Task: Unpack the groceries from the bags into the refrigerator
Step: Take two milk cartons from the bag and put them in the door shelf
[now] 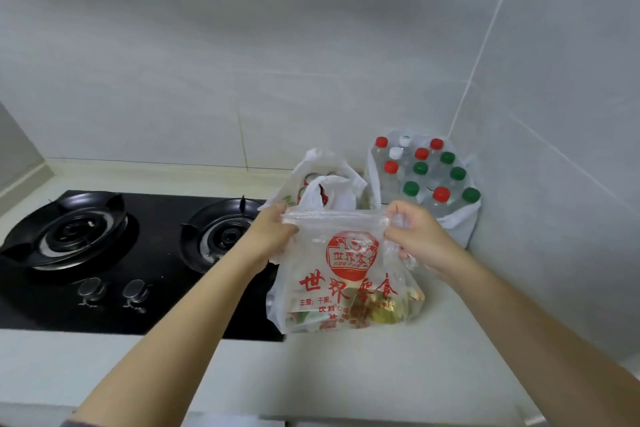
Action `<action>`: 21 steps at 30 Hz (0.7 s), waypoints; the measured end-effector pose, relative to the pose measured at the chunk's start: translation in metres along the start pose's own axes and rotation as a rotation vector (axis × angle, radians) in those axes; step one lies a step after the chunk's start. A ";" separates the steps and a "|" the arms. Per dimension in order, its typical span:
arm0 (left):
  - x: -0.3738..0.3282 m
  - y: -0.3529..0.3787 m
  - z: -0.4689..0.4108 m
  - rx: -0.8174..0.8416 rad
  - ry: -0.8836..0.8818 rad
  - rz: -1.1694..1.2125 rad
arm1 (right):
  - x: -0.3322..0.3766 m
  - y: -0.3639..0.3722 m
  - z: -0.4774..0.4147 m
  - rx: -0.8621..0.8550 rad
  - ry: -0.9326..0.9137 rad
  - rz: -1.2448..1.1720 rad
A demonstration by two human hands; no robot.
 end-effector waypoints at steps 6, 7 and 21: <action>0.009 0.047 -0.033 -0.076 0.006 -0.191 | -0.041 -0.029 0.012 -0.048 0.048 0.059; 0.006 0.051 -0.034 -0.098 0.023 -0.218 | -0.045 -0.031 0.013 -0.057 0.051 0.062; 0.006 0.053 -0.019 -0.182 0.459 -0.882 | -0.067 -0.041 0.005 0.413 0.106 0.323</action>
Point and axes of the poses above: each hand's wrist, its own z-axis away from the middle knuckle, its own y-axis out of the palm, x = y × z, the point moved 5 cm from there along -z, towards the middle knuckle, and after that the axes turned 13 degrees about -y, right-handed, at the moved point
